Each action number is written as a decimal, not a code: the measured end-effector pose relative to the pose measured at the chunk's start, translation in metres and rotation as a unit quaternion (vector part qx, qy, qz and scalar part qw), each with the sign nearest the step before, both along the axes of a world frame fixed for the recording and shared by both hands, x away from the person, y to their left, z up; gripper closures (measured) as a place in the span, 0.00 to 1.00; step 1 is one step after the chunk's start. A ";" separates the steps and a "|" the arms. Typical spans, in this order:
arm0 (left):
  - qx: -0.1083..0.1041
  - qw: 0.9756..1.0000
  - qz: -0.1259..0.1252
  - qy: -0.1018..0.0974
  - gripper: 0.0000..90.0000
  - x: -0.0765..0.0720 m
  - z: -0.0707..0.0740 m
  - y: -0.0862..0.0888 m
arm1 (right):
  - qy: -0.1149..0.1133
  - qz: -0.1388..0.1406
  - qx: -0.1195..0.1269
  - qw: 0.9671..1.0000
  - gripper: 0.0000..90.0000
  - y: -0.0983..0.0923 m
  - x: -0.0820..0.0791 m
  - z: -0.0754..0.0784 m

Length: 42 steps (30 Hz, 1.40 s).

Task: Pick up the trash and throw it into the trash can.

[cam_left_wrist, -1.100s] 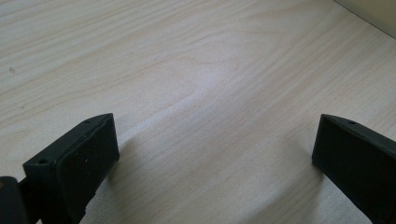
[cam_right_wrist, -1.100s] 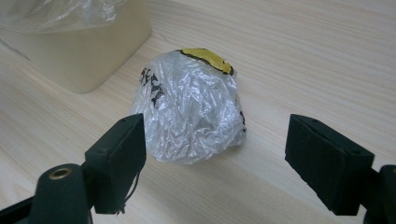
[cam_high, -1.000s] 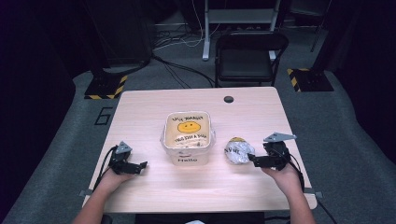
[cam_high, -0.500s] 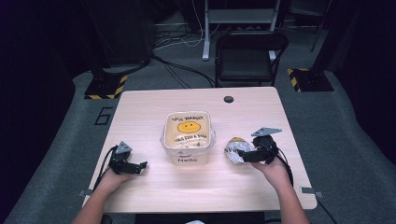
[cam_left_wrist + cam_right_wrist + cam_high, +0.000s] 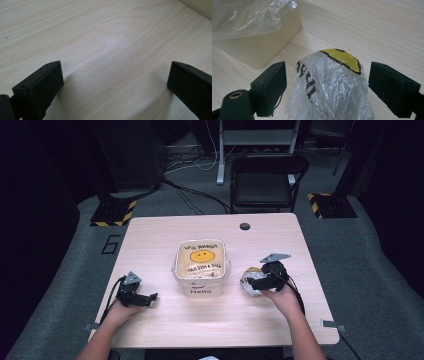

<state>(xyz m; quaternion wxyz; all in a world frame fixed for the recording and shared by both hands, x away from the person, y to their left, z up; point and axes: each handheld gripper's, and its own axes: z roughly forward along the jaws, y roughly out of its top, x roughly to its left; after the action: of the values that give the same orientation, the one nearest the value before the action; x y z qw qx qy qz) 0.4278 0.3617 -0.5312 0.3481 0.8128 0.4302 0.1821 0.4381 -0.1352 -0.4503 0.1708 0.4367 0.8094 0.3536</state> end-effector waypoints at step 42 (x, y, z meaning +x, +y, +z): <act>-0.001 1.000 0.000 0.000 0.00 0.000 0.000 0.000 | 0.029 0.000 -0.047 0.998 0.22 0.013 0.010 -0.040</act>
<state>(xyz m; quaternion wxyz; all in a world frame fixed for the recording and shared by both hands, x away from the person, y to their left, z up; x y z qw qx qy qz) 0.4278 0.3617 -0.5313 0.3486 0.8124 0.4306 0.1820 0.4477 -0.1227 -0.4903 0.1675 0.4380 0.8298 0.3025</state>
